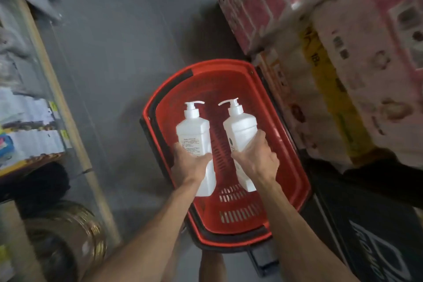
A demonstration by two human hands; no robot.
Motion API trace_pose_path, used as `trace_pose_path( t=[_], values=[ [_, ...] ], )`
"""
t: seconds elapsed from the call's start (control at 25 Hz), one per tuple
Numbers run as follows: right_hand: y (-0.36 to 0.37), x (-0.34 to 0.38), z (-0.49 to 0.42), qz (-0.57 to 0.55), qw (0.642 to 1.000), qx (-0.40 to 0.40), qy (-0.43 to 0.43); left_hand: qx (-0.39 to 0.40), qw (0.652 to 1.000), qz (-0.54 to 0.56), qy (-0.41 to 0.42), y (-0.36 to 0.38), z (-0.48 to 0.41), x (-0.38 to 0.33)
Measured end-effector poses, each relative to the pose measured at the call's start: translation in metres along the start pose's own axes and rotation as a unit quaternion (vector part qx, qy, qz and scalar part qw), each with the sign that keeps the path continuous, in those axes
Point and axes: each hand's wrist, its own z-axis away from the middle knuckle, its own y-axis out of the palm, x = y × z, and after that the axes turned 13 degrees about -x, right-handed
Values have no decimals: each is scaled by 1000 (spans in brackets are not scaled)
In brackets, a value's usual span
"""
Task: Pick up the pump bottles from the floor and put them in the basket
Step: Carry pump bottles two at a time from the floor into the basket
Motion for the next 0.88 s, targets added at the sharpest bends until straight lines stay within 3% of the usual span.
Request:
trace_pose_path(
  t=[0.44,0.88],
  values=[
    [141,-36,-84,31,999,26,-16,-30,999,-2,-38,150,-98,37],
    [260,-45,-149,28,997,70,3,-63,996,-23,-63,245,-180,79]
  ],
)
